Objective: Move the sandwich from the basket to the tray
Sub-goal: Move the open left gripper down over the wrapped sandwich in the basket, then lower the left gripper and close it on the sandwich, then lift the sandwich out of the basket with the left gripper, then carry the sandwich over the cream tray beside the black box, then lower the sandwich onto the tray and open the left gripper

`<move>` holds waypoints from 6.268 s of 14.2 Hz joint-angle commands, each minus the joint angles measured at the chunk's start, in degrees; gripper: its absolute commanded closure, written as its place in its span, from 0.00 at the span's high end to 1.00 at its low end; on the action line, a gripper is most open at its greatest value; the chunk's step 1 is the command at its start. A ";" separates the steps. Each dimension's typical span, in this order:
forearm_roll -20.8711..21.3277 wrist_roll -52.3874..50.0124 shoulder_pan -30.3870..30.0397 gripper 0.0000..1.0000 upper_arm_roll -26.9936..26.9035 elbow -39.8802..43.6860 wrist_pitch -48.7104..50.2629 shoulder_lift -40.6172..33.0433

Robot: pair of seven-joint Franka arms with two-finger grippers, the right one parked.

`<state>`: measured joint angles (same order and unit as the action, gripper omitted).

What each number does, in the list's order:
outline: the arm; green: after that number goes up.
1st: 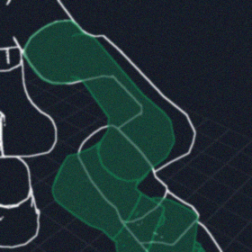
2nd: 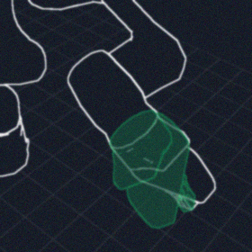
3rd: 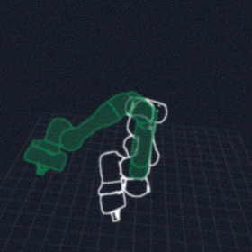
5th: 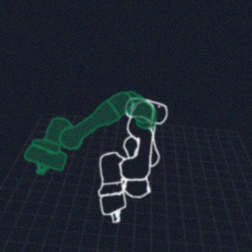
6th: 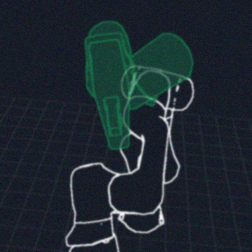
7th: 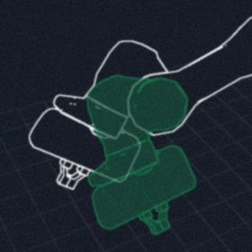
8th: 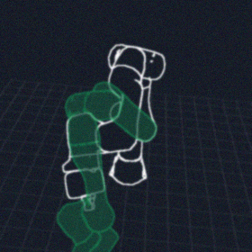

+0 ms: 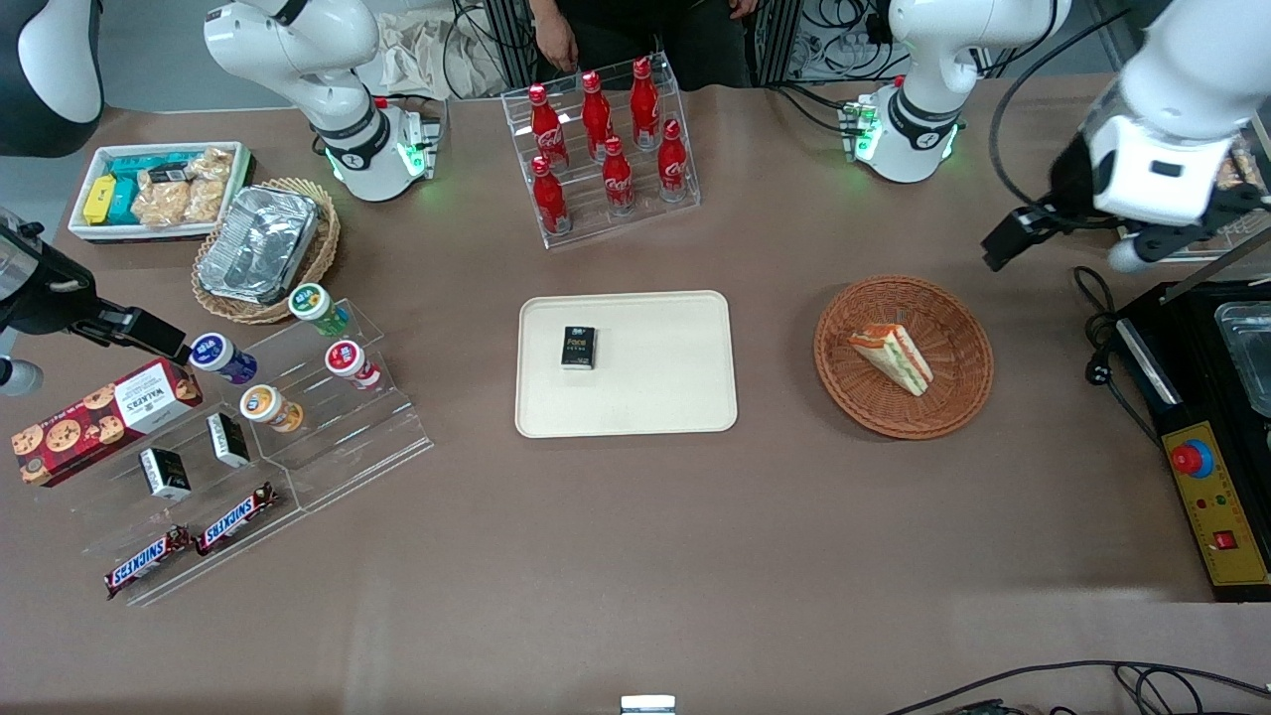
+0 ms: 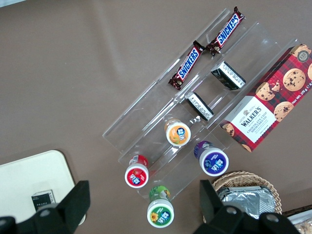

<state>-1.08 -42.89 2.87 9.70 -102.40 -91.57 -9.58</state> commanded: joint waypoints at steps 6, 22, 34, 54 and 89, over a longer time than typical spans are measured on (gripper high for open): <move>-1.73 -9.14 -0.06 0.99 1.02 -21.22 -16.23 -4.30; -1.82 -18.18 0.12 1.00 1.11 -35.67 -48.69 12.56; -1.03 -18.63 1.62 0.00 0.76 -38.75 -57.93 16.88; -4.99 10.20 3.37 0.00 7.07 -7.64 -10.64 1.76; 2.23 -0.78 23.86 1.00 6.83 -19.68 -56.55 27.27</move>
<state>0.11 -41.11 26.84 17.51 -123.38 -151.11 21.52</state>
